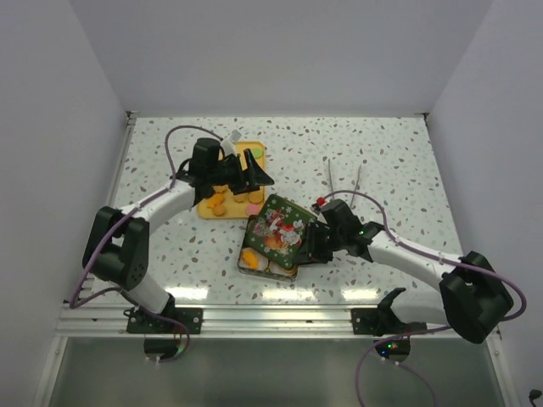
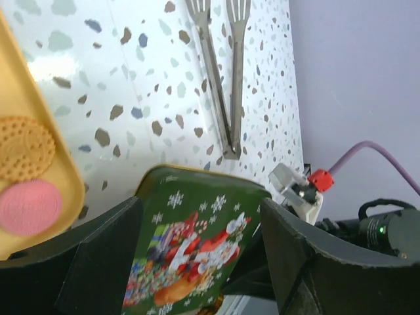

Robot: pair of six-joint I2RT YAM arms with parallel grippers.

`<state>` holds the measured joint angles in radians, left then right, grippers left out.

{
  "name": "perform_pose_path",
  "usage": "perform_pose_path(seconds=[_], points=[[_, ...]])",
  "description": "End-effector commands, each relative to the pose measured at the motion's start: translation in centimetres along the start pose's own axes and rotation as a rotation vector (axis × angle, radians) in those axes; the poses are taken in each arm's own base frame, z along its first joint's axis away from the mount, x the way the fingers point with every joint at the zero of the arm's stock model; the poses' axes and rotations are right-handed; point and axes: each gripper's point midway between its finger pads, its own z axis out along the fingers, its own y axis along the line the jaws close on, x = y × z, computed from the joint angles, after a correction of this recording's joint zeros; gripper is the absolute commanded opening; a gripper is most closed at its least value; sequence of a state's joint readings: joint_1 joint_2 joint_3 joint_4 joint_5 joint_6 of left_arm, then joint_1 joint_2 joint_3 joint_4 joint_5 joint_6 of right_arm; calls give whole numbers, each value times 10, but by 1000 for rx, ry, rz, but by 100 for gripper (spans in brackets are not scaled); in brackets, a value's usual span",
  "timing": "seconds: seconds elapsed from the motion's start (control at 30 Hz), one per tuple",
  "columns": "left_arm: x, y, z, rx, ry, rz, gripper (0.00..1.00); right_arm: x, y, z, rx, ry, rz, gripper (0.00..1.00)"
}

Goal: Pack the cookies

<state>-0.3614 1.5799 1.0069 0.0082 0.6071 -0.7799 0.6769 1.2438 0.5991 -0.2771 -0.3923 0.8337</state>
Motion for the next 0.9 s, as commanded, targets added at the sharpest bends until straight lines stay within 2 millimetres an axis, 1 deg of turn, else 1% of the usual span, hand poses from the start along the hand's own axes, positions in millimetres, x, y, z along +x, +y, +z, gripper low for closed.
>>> perform_pose_path(seconds=[0.0,0.03,0.07,0.1,0.13,0.17,0.2,0.23,0.27,0.3,0.37,0.4,0.43,0.5,0.53,0.57,0.63,0.67,0.73,0.8,0.87], points=[[-22,-39,23,110,-8,53,77,9,-18,3,89,43,-16,29],[-24,-43,29,111,-4,62,77,8,-18,2,91,43,-19,29],[-25,-59,35,134,2,88,77,7,-17,2,92,41,-21,29],[-21,-54,45,116,27,84,77,6,-17,2,97,42,-25,29],[-21,-55,52,106,30,88,77,6,-17,3,99,43,-30,29],[-21,-64,57,115,35,104,77,5,-17,2,102,45,-31,29],[-16,-59,66,99,54,103,77,4,-17,2,105,47,-34,29],[-13,-53,70,66,67,94,76,4,-17,3,109,50,-37,30],[-8,-54,74,49,89,104,76,3,-16,2,111,48,-39,30],[-3,-47,80,26,110,103,76,2,-16,3,114,49,-41,31],[3,-39,85,-24,139,121,76,0,-16,2,121,48,-46,33],[8,-32,88,-46,157,120,76,-1,-16,2,123,48,-48,34],[8,-28,88,-69,158,124,75,-2,-15,2,127,48,-51,36],[18,-14,88,-117,193,119,75,-4,-16,2,137,45,-57,38],[18,-9,87,-138,194,121,75,-5,-15,2,141,46,-61,40],[20,-6,87,-151,202,122,75,-7,-13,1,143,44,-66,44],[26,6,85,-190,221,120,75,-11,-11,0,147,38,-74,48],[31,10,84,-204,236,123,75,-13,-10,0,150,39,-74,54],[33,17,84,-228,243,123,75,-19,-6,-2,155,28,-86,60],[35,20,84,-243,252,125,75,-24,-3,-4,155,18,-91,65],[37,23,84,-248,258,127,75,-30,1,-8,157,5,-96,66]])
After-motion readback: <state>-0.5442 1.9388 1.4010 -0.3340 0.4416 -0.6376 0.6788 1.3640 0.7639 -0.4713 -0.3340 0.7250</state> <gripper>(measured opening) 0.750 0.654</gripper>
